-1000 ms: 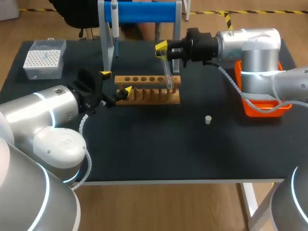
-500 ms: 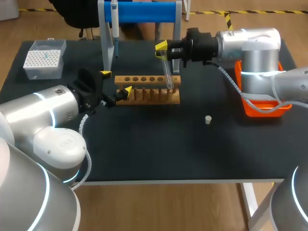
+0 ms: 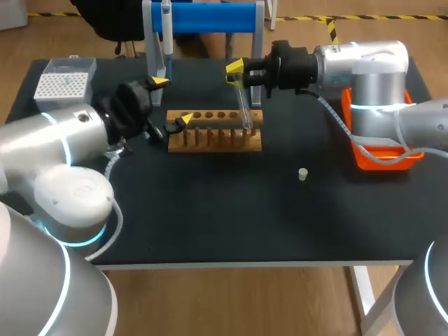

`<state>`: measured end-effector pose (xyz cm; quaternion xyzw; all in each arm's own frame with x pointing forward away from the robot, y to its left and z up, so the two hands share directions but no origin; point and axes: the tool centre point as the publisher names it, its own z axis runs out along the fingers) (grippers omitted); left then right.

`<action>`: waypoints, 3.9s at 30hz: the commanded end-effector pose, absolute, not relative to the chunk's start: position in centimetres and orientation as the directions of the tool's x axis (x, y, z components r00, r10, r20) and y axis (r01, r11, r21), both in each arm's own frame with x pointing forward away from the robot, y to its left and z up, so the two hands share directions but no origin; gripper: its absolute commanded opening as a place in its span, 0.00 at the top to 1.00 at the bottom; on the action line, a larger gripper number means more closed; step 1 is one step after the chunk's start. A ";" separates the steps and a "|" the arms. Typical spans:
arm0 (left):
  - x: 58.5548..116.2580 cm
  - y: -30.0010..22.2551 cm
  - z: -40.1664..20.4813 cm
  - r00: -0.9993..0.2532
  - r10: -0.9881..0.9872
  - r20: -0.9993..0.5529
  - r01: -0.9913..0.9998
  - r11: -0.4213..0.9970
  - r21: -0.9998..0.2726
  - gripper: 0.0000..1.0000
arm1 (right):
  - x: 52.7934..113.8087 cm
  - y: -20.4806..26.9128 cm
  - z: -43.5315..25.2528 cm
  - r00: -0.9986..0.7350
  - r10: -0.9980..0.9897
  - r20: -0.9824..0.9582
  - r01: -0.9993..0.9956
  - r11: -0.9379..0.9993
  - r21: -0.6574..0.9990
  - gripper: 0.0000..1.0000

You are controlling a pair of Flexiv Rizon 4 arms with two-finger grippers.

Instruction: Invert the test tube, pick up the pipette, mount the tip to pipette, aspirate from beaker and dispense into the tube, eject the tip, return the pipette, and cap with the stopper.

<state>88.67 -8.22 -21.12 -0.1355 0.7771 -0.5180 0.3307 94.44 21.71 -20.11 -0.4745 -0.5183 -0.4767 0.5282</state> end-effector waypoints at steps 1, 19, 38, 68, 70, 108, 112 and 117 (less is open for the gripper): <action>88.5 -6.3 -20.7 -0.885 -0.244 -0.398 0.359 0.188 -0.914 0.00 | 94.5 21.7 -20.1 0.008 -0.010 1.000 0.995 0.096 -0.007 1.00; 88.2 -7.2 -19.6 -0.661 -0.216 -0.718 0.665 0.273 -0.695 0.00 | 94.5 21.7 -20.1 0.008 -0.010 1.000 0.995 0.096 -0.007 1.00; 87.0 -8.6 -17.9 -0.289 -0.080 -0.954 0.870 0.394 -0.297 0.00 | 94.5 21.7 -20.1 0.008 -0.010 1.000 0.995 0.096 -0.007 1.00; 86.7 -16.4 -18.1 0.053 0.051 -0.997 0.976 0.210 0.062 0.00 | 94.5 21.7 -20.1 0.008 -0.010 1.000 0.995 0.096 -0.007 1.00; 86.6 -17.3 -18.3 0.045 0.065 -0.997 0.979 0.195 0.056 0.00 | 94.5 21.7 -20.1 0.008 -0.010 1.000 0.995 0.096 -0.007 1.00; 85.5 -23.6 -19.6 0.040 0.020 -0.999 0.998 0.055 0.041 0.23 | 94.5 21.7 -20.1 0.008 -0.010 1.000 0.995 0.096 -0.007 1.00; 85.5 -23.5 -19.6 0.040 0.020 -0.999 0.997 0.064 0.041 0.29 | 94.5 21.7 -20.1 0.008 -0.010 1.000 0.995 0.096 -0.007 1.00; 85.5 -23.5 -19.6 0.038 0.019 -0.999 0.997 0.068 0.039 0.42 | 94.5 21.7 -20.1 0.008 -0.010 1.000 0.995 0.096 -0.007 1.00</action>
